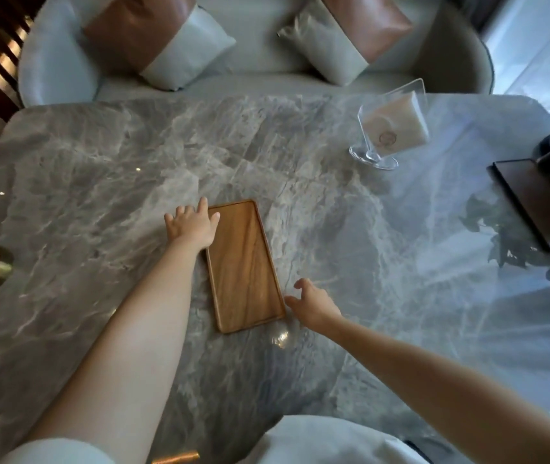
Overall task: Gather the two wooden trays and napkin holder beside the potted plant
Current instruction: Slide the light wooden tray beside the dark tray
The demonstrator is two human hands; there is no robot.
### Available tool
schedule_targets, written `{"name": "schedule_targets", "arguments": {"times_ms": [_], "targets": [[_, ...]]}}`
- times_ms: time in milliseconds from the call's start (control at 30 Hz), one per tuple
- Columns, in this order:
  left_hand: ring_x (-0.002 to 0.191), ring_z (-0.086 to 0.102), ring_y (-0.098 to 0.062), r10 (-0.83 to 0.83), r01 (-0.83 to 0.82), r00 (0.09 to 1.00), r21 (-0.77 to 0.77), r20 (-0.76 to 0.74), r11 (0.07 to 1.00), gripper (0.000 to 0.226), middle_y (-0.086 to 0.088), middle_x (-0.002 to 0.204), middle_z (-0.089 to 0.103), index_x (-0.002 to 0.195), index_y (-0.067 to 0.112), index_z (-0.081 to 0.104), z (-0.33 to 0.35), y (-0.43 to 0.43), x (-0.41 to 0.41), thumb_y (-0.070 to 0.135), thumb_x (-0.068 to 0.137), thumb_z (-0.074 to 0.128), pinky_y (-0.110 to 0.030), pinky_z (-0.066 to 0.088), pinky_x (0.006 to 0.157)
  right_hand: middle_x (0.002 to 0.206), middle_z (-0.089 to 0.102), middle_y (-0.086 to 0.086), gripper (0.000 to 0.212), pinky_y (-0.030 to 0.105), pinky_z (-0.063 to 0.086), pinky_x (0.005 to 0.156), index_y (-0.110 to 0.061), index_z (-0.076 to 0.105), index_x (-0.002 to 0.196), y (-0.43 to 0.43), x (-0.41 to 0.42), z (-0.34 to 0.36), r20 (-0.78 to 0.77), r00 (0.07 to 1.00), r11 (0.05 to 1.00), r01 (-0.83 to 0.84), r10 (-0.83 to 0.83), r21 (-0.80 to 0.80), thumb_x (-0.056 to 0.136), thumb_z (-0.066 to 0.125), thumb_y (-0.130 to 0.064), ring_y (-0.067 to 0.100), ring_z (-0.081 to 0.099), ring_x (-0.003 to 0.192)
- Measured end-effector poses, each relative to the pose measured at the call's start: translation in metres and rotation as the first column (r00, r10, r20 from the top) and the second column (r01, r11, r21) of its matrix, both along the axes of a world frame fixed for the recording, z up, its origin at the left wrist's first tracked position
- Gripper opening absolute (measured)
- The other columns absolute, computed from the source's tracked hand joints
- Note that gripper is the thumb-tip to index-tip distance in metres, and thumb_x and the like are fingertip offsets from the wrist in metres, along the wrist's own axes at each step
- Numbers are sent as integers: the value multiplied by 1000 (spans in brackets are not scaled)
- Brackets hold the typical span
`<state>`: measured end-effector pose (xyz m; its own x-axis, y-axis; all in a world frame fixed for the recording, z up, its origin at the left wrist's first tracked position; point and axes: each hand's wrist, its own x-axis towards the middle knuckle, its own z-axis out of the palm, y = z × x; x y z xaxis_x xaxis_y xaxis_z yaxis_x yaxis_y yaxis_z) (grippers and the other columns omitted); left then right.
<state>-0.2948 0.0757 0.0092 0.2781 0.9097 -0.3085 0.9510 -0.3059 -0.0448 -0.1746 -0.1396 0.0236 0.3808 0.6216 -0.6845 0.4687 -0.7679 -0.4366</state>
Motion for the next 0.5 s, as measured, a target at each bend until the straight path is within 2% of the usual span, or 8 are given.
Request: {"name": "schedule_targets", "arguments": {"times_ms": [67,133,200,267,400,500], "targets": [[129,37,-32,-7,7,1000,-5,-5,1000,56,-18,140,44,145,19,21,-4,5,4,46,96,19,-46,26,105,106,63,15,29,43,56,78,-13,44,113,-2,-3,-3,-126,983,991,134,-133,6,89,48,-30,33,66,87],[129,37,-33,-8,8,1000,-17,-9,1000,55,-19,140,44,143,18,24,-6,12,7,46,96,20,-46,25,106,89,66,13,10,35,53,60,-16,47,89,-2,-5,-5,-193,954,972,236,-229,9,87,49,-25,27,66,70],[129,37,-33,-10,10,1000,-25,-24,1000,54,-20,139,45,140,16,30,-9,17,10,46,96,20,-46,25,106,74,66,11,16,22,43,41,-19,46,71,0,-5,-8,-204,941,960,279,-271,14,87,49,-19,20,60,52],[129,38,-33,-22,21,999,-35,-37,999,53,-20,137,47,135,14,39,-11,20,13,45,96,21,-46,26,106,69,65,15,26,13,33,31,-16,47,61,1,-6,-11,-225,924,947,320,-310,11,86,48,-12,18,57,44],[127,41,-34,-15,13,999,-54,-28,998,53,-20,135,49,132,12,44,-12,22,19,45,96,21,-46,26,106,54,59,12,29,10,30,26,-9,52,57,3,-13,-16,-287,889,931,363,-355,-30,84,46,-4,6,51,25],[127,42,-35,-12,11,1000,-70,-1,997,53,-21,134,50,131,9,42,-12,20,21,44,97,21,-45,27,105,49,58,8,27,16,40,35,-11,54,57,3,-18,-24,-272,892,931,363,-360,-39,84,53,-9,7,52,31]]}}
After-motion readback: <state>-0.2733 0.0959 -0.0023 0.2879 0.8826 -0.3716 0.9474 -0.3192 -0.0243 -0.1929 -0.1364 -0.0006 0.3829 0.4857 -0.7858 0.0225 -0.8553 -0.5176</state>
